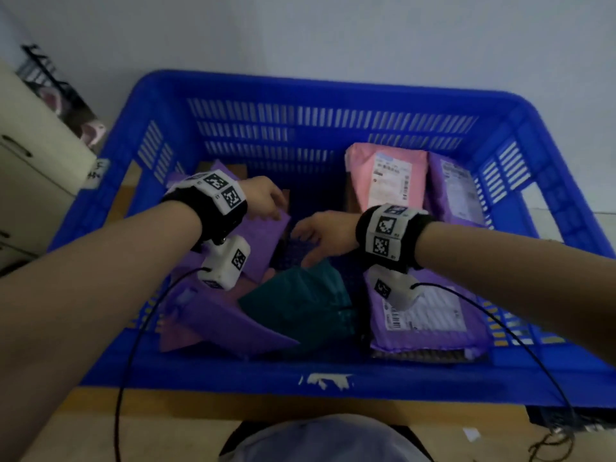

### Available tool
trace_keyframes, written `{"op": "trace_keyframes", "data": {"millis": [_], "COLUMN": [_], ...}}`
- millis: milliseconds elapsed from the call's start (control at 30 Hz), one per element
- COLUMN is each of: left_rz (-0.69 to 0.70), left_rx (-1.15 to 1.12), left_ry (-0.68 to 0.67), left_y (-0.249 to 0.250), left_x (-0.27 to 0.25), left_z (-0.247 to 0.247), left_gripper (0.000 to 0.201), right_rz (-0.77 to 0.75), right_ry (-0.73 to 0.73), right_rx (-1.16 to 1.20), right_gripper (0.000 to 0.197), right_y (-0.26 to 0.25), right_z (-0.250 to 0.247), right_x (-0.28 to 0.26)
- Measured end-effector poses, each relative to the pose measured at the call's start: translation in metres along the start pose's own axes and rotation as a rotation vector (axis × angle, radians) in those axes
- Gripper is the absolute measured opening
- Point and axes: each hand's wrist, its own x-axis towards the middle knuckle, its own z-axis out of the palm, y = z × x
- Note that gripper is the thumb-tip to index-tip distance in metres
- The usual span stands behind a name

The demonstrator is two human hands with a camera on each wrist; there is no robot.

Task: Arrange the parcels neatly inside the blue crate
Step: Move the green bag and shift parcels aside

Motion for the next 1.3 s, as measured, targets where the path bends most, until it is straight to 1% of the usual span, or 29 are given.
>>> {"op": "trace_keyframes", "data": {"millis": [67, 100, 167, 300, 400, 500, 567, 633, 700, 733, 800, 833, 900, 967, 1033, 1100, 1167, 1233, 1267, 1300], "left_rz": [-0.017, -0.028, -0.043, -0.058, -0.075, -0.099, -0.124, -0.125, -0.11, -0.121, -0.163, -0.192, -0.241, -0.246, -0.266, -0.286, -0.267, -0.234, -0.22, -0.207], "left_rx": [-0.022, -0.038, -0.083, -0.142, -0.217, -0.308, -0.344, -0.343, -0.327, -0.357, -0.432, -0.454, -0.498, -0.668, -0.818, -0.952, -1.059, -1.11, -1.112, -1.109], "left_ry": [0.009, 0.004, -0.011, -0.021, -0.009, 0.013, 0.039, 0.093, 0.143, 0.155, 0.176, 0.207, 0.234, 0.221, 0.212, 0.184, 0.183, 0.218, 0.236, 0.25], "left_y": [-0.007, -0.01, -0.015, -0.026, -0.035, -0.043, -0.045, -0.047, -0.044, -0.042, -0.037, -0.034, -0.029, -0.027, -0.028, -0.028, -0.026, -0.025, -0.025, -0.026], "left_x": [-0.001, 0.0, 0.001, 0.002, -0.001, -0.005, -0.011, -0.014, -0.02, -0.023, -0.027, -0.03, -0.035, -0.037, -0.036, -0.036, -0.039, -0.042, -0.041, -0.041], "left_z": [0.004, 0.006, 0.01, 0.011, 0.008, 0.002, -0.004, -0.012, -0.022, -0.026, -0.034, -0.038, -0.045, -0.049, -0.051, -0.051, -0.052, -0.051, -0.05, -0.049], "left_gripper": [0.044, 0.043, 0.042, 0.039, 0.037, 0.035, 0.031, 0.029, 0.021, 0.018, 0.019, 0.02, 0.032, 0.049, 0.062, 0.064, 0.05, 0.031, 0.025, 0.025], "right_rz": [-0.02, -0.038, -0.08, -0.113, -0.124, -0.141, -0.152, -0.154, -0.149, -0.15, -0.158, -0.161, -0.156, -0.15, -0.152, -0.161, -0.189, -0.209, -0.213, -0.206], "right_ry": [-0.096, -0.13, -0.167, -0.142, -0.095, -0.017, 0.07, 0.152, 0.236, 0.281, 0.367, 0.41, 0.536, 0.685, 0.788, 0.813, 0.795, 0.773, 0.764, 0.748], "right_rx": [-0.167, -0.235, -0.301, -0.291, -0.22, -0.087, 0.002, 0.064, 0.086, 0.099, 0.157, 0.177, 0.169, 0.14, 0.073, -0.023, -0.09, -0.086, -0.072, -0.053], "right_gripper": [0.068, 0.068, 0.062, 0.048, 0.04, 0.032, 0.027, 0.022, 0.021, 0.021, 0.019, 0.017, 0.015, 0.013, 0.013, 0.015, 0.017, 0.018, 0.019, 0.022], "right_y": [-0.007, -0.009, -0.009, -0.003, 0.0, 0.004, 0.006, 0.007, 0.007, 0.007, 0.007, 0.007, 0.006, 0.004, 0.001, -0.001, -0.002, -0.001, 0.0, 0.001], "right_z": [0.018, 0.024, 0.033, 0.036, 0.025, 0.0, -0.019, -0.037, -0.054, -0.062, -0.077, -0.082, -0.09, -0.092, -0.089, -0.082, -0.072, -0.062, -0.058, -0.053], "right_x": [0.012, 0.018, 0.028, 0.036, 0.032, 0.02, 0.009, -0.003, -0.015, -0.02, -0.029, -0.033, -0.039, -0.04, -0.039, -0.038, -0.035, -0.03, -0.027, -0.023]}}
